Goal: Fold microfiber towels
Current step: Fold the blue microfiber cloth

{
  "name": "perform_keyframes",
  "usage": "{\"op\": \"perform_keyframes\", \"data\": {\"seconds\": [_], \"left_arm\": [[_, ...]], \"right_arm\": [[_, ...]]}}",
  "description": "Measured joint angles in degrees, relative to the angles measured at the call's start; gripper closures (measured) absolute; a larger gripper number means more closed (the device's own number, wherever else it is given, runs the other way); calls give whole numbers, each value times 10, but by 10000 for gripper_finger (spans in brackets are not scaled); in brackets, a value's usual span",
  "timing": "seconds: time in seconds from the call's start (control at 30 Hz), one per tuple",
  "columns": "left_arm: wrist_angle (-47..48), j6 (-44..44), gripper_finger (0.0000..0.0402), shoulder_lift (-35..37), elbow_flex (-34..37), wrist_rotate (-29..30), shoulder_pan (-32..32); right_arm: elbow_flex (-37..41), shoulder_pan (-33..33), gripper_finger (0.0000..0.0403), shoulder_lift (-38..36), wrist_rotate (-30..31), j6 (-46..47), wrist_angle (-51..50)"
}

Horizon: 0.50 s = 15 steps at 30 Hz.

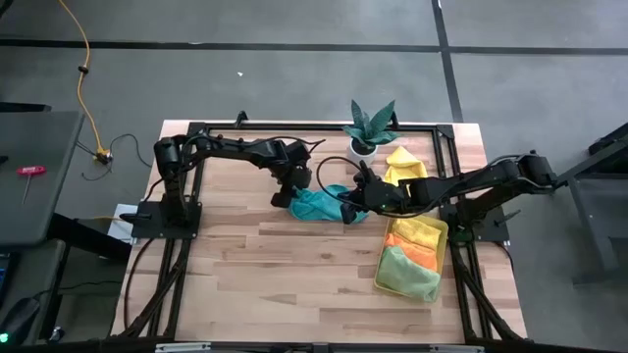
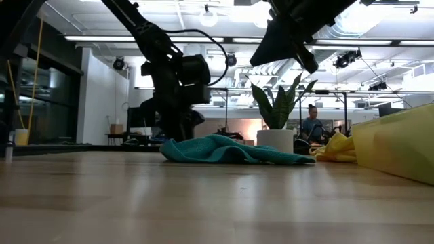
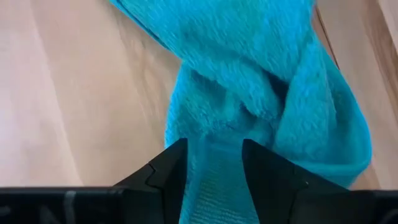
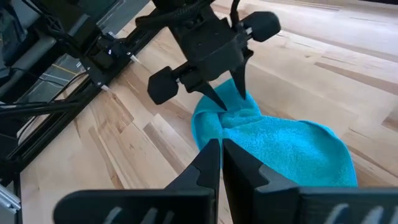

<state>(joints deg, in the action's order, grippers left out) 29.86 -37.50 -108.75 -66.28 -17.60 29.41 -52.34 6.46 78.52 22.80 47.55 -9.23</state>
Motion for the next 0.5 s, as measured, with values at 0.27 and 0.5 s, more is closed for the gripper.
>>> {"op": "perform_keyframes", "data": {"seconds": [0.27,0.5], "left_arm": [[-5,-8,279,-3,0,45,-6],[0,-6,279,-3,0,55,-16]], "right_arm": [[0,0,394,0,1,-1,0],[0,0,394,0,1,-1,0]]}}
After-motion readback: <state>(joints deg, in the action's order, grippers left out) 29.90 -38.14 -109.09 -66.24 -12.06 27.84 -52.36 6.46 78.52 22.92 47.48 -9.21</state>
